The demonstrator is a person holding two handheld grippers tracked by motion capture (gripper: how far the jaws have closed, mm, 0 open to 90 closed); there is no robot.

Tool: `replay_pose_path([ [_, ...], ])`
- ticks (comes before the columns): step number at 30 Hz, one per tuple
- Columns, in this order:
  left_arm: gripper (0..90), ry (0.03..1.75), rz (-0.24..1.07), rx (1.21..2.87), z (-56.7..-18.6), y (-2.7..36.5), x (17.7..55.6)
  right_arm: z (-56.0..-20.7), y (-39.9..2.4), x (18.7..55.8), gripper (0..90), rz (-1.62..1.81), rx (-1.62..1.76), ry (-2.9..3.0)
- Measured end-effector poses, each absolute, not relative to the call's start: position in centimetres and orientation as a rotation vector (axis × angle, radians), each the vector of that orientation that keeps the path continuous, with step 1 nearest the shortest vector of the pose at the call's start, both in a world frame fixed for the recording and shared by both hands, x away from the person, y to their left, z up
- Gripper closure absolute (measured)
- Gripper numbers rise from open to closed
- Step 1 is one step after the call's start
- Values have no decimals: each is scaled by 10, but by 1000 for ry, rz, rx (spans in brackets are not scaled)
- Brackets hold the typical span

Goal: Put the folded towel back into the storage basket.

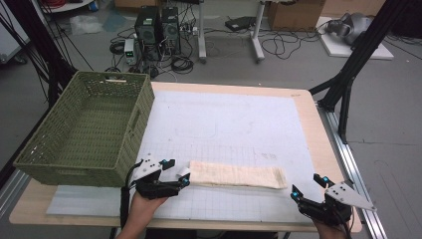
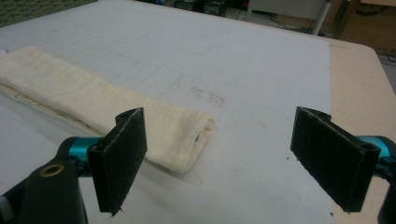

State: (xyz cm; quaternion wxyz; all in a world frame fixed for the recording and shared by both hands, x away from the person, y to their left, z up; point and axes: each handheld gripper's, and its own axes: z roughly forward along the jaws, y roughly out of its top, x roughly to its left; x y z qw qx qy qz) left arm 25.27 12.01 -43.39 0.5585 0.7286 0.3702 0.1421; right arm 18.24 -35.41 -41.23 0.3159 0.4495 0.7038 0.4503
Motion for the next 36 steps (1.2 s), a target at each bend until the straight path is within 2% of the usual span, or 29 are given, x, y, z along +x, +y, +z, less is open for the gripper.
replay_pose_path([
  [9, 283, 922, 272, 1804, -442, 112, 262, -413, -352, 184, 173, 1174, 1185, 1867],
  [15, 370, 946, 224, 1845, -446, 101, 271, -415, -351, 185, 174, 1172, 1185, 1874],
  [20, 426, 971, 250, 1929, -448, 91, 277, -415, -352, 186, 174, 1169, 1192, 1871],
  [26, 424, 978, 326, 1996, -452, 83, 272, -415, -352, 186, 174, 1165, 1190, 1876],
  [36, 589, 946, 386, 2037, -451, 79, 266, -416, -352, 187, 174, 1161, 1186, 1878],
])
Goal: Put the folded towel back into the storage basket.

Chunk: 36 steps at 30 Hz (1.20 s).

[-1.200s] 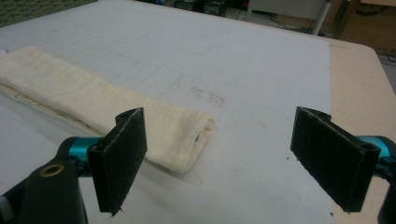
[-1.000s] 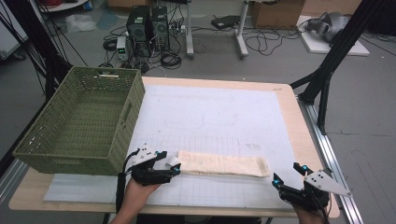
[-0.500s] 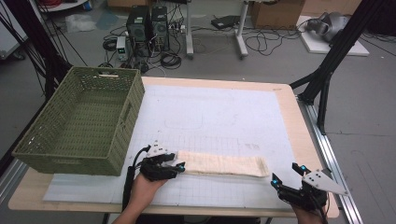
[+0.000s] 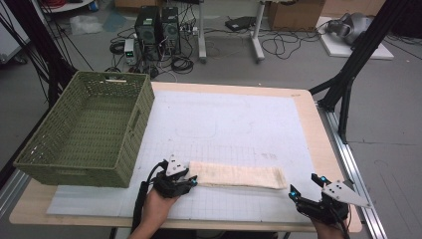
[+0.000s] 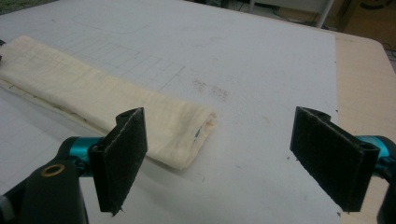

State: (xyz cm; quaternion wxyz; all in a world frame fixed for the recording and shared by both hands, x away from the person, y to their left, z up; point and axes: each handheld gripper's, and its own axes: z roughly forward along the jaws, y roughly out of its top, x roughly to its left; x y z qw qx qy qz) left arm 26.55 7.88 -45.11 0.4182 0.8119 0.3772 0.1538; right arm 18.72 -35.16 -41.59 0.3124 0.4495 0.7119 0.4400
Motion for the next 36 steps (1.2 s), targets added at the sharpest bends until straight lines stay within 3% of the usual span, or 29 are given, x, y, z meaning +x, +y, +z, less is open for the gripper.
replay_pose_path([
  [5, 666, 925, 370, 2038, -451, 77, 264, -416, -352, 187, 175, 1157, 1191, 1880],
  [9, 811, 928, 302, 2020, -451, 80, 265, -417, -351, 188, 175, 1151, 1196, 1883],
  [30, 819, 879, 306, 1949, -445, 93, 259, -436, -341, 215, 181, 1134, 1299, 1957],
  [36, 819, 884, 307, 1947, -446, 93, 259, -450, -329, 230, 331, 1117, 1309, 2090],
])
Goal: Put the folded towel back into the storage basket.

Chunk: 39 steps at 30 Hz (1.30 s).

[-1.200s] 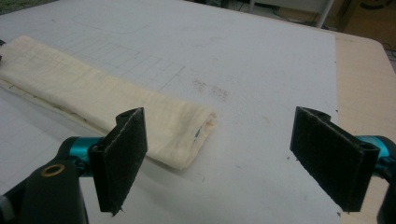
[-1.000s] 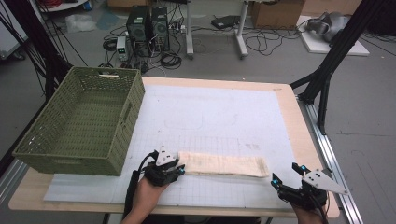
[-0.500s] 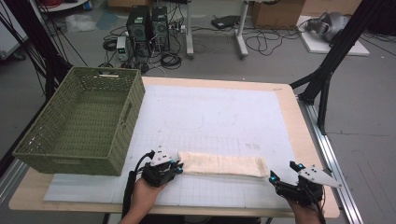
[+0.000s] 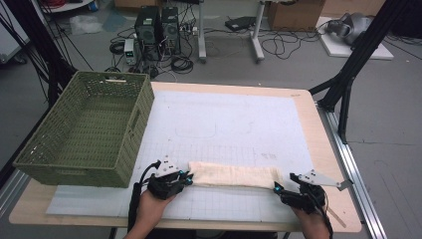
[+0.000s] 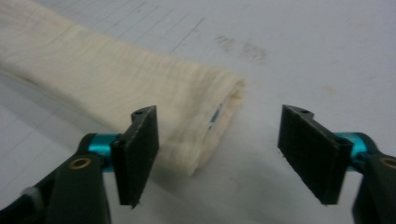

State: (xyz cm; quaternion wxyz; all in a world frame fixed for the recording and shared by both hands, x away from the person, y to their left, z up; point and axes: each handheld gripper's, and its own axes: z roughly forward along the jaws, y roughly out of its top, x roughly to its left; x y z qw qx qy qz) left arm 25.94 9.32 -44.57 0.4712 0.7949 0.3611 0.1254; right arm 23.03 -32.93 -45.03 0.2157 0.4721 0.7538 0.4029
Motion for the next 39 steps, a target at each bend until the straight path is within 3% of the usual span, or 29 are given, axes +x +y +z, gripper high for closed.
replay_pose_path([
  [1, 819, 883, 310, 1951, -446, 93, 259, -452, -325, 234, 387, 1072, 1281, 2149],
  [12, 820, 876, 323, 1977, -448, 92, 259, -452, -326, 241, 557, 1115, 1348, 2192],
  [13, 820, 881, 325, 1975, -449, 91, 258, -452, -321, 240, 670, 1096, 1337, 2187],
  [17, 821, 876, 338, 1986, -450, 90, 258, -451, -311, 234, 776, 1064, 1266, 2194],
  [39, 823, 797, 352, 1912, -432, 100, 252, -434, -328, 234, 811, 1230, 1231, 2122],
])
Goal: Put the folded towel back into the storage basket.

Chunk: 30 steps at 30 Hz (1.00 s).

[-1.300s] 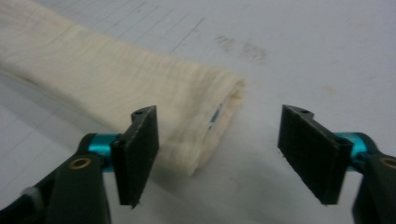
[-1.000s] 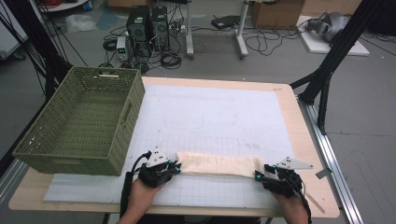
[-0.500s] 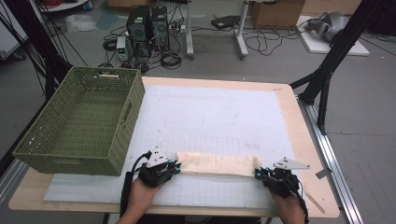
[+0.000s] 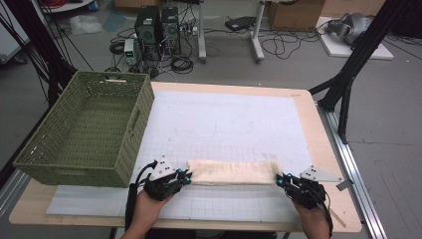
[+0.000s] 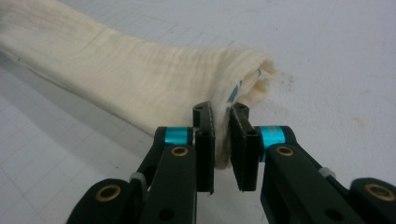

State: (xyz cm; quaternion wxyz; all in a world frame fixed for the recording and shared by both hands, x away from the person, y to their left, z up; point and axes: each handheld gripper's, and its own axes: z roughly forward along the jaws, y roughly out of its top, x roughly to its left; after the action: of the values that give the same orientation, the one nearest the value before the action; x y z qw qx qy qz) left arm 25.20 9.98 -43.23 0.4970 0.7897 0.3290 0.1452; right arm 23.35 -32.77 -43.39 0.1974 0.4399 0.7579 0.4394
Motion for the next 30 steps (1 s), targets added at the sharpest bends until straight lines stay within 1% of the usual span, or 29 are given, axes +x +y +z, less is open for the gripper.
replay_pose_path([
  [5, 822, 754, 356, 1879, -425, 103, 246, -425, -333, 230, 811, 1277, 1137, 2103],
  [11, 822, 701, 393, 1879, -416, 100, 233, -427, -335, 232, 813, 1270, 1128, 2109],
  [30, 822, 666, 426, 1826, -398, 109, 226, -408, -338, 238, 817, 1393, 1035, 2055],
])
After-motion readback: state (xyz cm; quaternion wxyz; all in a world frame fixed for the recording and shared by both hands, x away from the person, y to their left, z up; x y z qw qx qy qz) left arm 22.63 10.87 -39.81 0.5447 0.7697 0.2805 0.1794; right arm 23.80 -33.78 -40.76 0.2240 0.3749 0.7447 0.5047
